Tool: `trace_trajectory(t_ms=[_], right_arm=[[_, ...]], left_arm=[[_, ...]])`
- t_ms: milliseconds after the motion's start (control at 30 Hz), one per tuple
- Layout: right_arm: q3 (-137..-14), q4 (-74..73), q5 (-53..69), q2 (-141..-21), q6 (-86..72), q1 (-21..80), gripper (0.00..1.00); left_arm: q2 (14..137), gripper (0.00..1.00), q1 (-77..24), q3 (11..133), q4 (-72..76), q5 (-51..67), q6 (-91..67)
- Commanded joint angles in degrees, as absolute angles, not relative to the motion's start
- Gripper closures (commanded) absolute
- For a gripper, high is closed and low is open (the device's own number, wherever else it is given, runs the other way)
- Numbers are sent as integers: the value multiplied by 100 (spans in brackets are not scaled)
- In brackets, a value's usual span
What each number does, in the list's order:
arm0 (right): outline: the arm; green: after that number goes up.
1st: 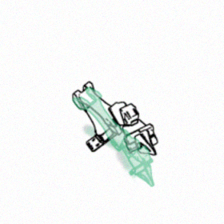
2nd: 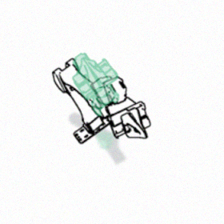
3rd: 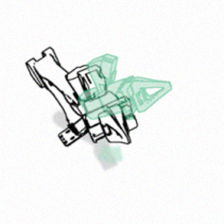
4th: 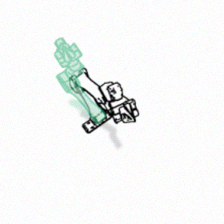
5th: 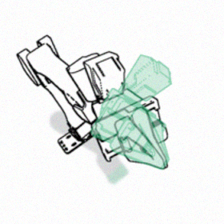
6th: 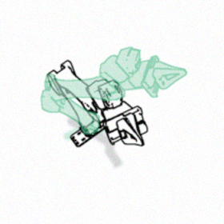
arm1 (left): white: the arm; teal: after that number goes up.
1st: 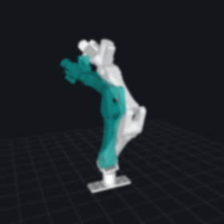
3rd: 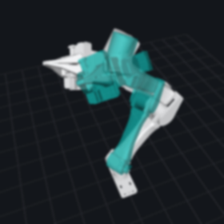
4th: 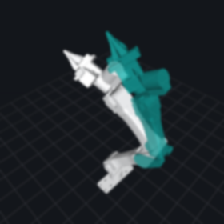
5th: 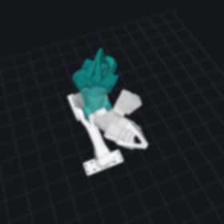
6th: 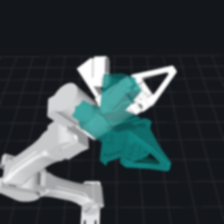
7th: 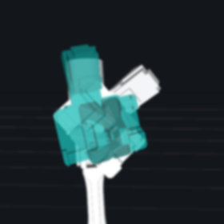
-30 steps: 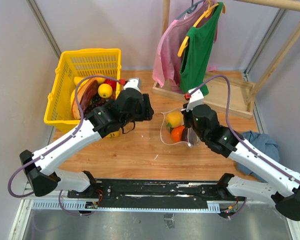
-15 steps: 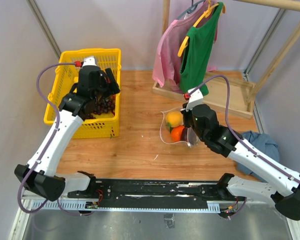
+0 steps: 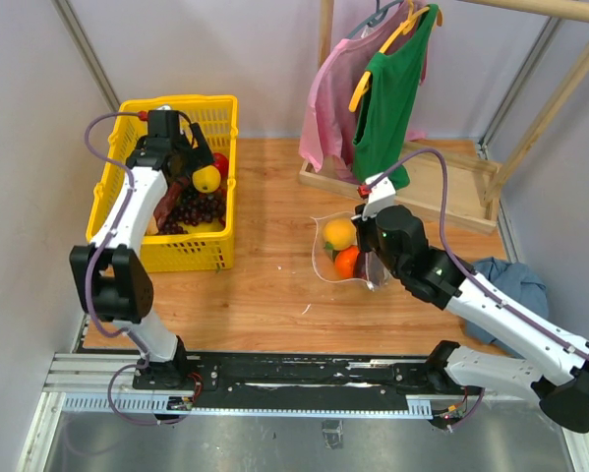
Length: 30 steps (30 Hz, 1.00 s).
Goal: Place the food in the zip-top bag and seal the zipper
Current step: Pick up the fake fruit from the bin.
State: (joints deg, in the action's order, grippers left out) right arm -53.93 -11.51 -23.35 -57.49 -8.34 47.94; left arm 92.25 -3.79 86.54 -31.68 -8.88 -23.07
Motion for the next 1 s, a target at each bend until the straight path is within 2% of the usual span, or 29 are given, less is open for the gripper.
trace_trajectory(t_ms=[0,467,833,967], right_arm=[[-5347,-907,-2227,-5797,-800,4708,99],[-5335,-879,-2018,-5947,-844,4560,99],[-5315,-862,-1942,-5981,-879,4505,99],[-5309,-848,-1926,-5974,-896,4493,99]], left_arm=[[10063,1,-144,9291,-3019,-409,-2101],[12057,1,0,10466,-3116,20,-1778],[12637,1,0,10477,-3174,209,-1804],[12584,7,0,10430,-3149,176,-1810]])
